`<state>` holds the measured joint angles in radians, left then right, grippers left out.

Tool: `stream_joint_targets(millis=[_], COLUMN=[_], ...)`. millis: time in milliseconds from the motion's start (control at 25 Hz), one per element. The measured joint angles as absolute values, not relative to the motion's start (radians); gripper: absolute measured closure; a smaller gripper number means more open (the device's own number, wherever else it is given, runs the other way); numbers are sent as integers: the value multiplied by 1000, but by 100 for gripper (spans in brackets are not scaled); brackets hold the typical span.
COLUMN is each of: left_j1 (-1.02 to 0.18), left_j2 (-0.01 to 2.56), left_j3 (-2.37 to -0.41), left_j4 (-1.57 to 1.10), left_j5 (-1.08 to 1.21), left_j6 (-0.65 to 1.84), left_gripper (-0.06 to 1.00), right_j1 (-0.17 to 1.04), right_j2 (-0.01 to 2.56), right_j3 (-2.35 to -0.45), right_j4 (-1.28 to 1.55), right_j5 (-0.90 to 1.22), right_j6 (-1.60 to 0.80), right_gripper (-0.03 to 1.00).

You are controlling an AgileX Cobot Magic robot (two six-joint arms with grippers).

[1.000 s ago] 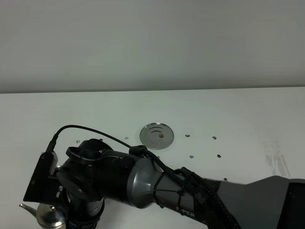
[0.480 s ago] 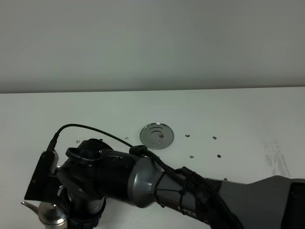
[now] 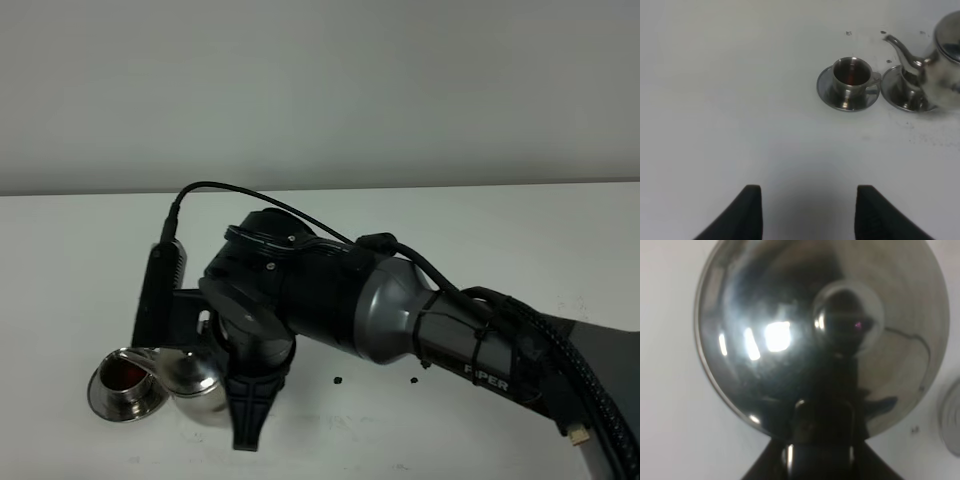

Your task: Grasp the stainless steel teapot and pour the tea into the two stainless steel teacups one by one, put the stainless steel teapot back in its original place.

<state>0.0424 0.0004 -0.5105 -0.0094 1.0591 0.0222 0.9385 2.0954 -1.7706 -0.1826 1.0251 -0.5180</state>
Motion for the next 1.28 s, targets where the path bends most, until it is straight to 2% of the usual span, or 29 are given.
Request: stream_joint_targets(millis=[280, 680, 960, 1280], left_j1=[42, 42, 42, 42], left_j2=[0, 0, 0, 0], left_j3=[-511, -511, -511, -511], left_j4=[-9, -9, -9, -9], left_j5=[1059, 1059, 1059, 1059], left_j6=[22, 22, 22, 22], left_gripper=[46, 46, 46, 46], right_j1=[890, 881, 881, 881], right_j2=[2046, 2045, 2043, 2043], right_j3=[-1618, -1605, -1554, -1550], right_j4=[-262, -524, -555, -694], right_j5=[916, 882, 806, 759], right_j6=[-601, -623, -773, -789], right_gripper=[77, 77, 77, 77])
